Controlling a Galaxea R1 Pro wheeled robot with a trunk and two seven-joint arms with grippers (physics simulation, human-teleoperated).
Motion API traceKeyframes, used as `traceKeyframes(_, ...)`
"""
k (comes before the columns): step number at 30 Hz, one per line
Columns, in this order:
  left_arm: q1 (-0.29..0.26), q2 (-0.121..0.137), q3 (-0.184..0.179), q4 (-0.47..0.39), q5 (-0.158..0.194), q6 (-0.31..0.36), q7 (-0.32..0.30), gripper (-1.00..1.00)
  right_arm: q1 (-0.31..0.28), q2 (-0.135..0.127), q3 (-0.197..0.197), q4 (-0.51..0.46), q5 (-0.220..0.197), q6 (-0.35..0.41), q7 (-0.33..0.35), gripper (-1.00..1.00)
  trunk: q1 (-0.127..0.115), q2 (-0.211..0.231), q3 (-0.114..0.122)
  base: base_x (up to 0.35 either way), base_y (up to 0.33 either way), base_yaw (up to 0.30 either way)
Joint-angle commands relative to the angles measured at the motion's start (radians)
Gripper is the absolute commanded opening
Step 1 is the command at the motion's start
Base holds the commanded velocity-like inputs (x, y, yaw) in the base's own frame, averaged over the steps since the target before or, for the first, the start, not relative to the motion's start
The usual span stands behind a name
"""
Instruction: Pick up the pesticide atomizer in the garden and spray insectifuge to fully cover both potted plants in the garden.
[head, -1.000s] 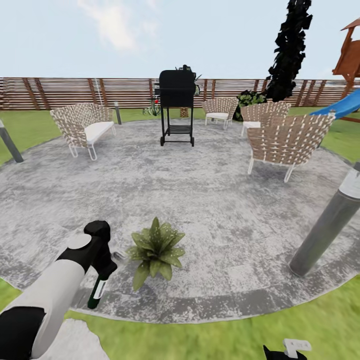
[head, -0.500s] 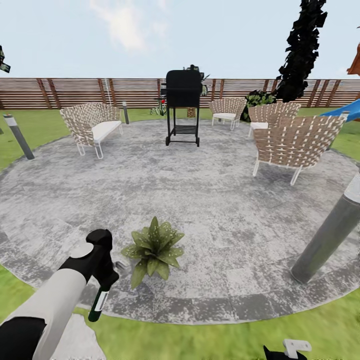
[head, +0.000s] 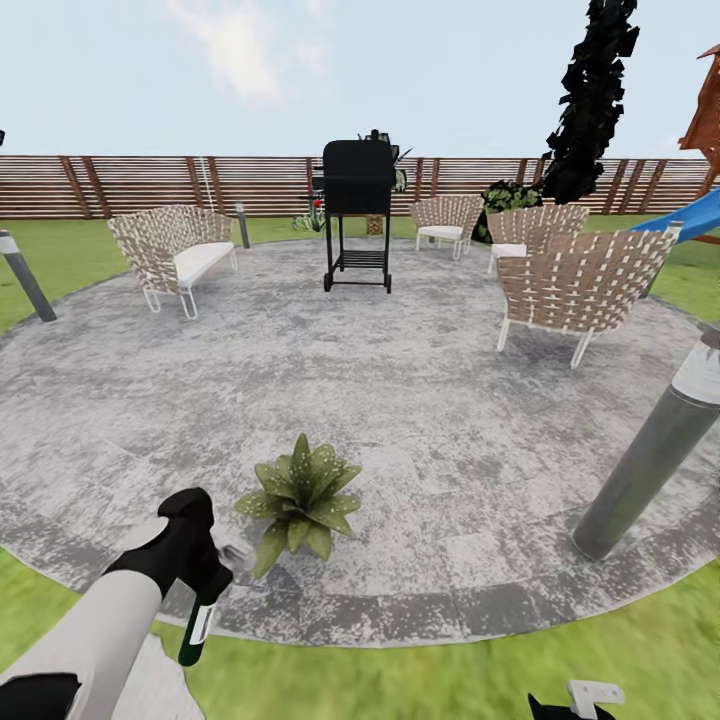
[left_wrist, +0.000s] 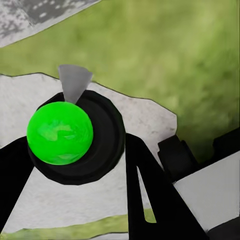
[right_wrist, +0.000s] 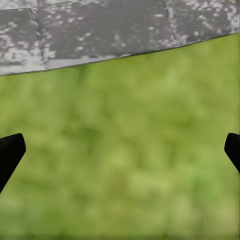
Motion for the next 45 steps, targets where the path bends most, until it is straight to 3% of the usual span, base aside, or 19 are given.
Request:
traceKeyframes(1, 0.001, -0.001, 0.002, -0.002, -0.007, 0.009, -0.006, -1.0, -0.001, -0.001, 0.006, 0.001, -0.01, -0.004, 0.005, 1.0, 0.0, 0.0, -0.001, 0.0, 0.0, -0.005)
traceKeyframes(11, 0.007, 0.0, 0.001, -0.009, -0.006, 0.01, 0.002, -1.0, -0.001, -0.002, 0.006, 0.002, -0.01, -0.004, 0.005, 1.0, 0.0, 0.0, -0.001, 0.134, 0.0, -0.001)
traceKeyframes(16, 0.048, 0.004, 0.003, -0.011, 0.0, 0.006, 0.017, -1.0, -0.001, -0.001, 0.006, 0.002, -0.01, -0.004, 0.005, 1.0, 0.0, 0.0, -0.001, 0.06, 0.0, 0.0)
traceKeyframes(20, 0.064, 0.006, 0.021, -0.011, 0.067, -0.003, 0.064, -1.0, -0.001, -0.001, 0.007, 0.002, -0.01, -0.004, 0.005, 1.0, 0.0, 0.0, -0.001, 0.004, 0.0, 0.0)
traceKeyframes(22, 0.089, 0.007, 0.025, -0.011, 0.109, -0.04, 0.144, -1.0, -0.001, 0.0, 0.008, 0.001, -0.01, -0.003, 0.006, 1.0, 0.0, 0.0, -0.001, 0.0, 0.0, 0.0)
traceKeyframes(28, 0.107, 0.007, 0.046, -0.001, 0.253, -0.149, 0.257, -1.0, -0.001, 0.001, 0.007, 0.0, -0.011, -0.004, 0.006, 1.0, 0.0, 0.0, -0.001, 0.0, 0.0, 0.0)
traceKeyframes(33, 0.148, 0.011, 0.102, -0.002, 0.266, -0.175, 0.341, -1.0, -0.001, 0.001, 0.007, 0.0, -0.011, -0.004, 0.005, 1.0, 0.0, 0.0, -0.001, 0.0, 0.0, 0.0)
traceKeyframes(36, 0.155, 0.017, 0.111, -0.006, 0.262, -0.176, 0.358, -1.0, -0.001, 0.001, 0.006, 0.0, -0.012, -0.005, 0.005, 1.0, 0.0, 0.0, -0.001, 0.0, 0.0, 0.0)
traceKeyframes(38, 0.157, 0.016, 0.112, -0.008, 0.264, -0.174, 0.428, -1.0, -0.001, 0.001, 0.006, -0.001, -0.012, -0.005, 0.005, 1.0, 0.0, 0.0, -0.001, 0.0, 0.0, 0.0)
traceKeyframes(40, 0.157, 0.016, 0.113, -0.008, 0.266, -0.173, 0.45, -1.0, -0.001, 0.001, 0.006, -0.001, -0.012, -0.005, 0.005, 1.0, 0.0, 0.0, -0.001, 0.0, 0.0, 0.0)
traceKeyframes(45, 0.157, 0.01, 0.113, -0.008, 0.269, -0.173, 0.46, -1.0, -0.001, 0.002, 0.006, -0.001, -0.012, -0.005, 0.005, 1.0, 0.0, 0.0, -0.002, 0.0, 0.0, 0.093)
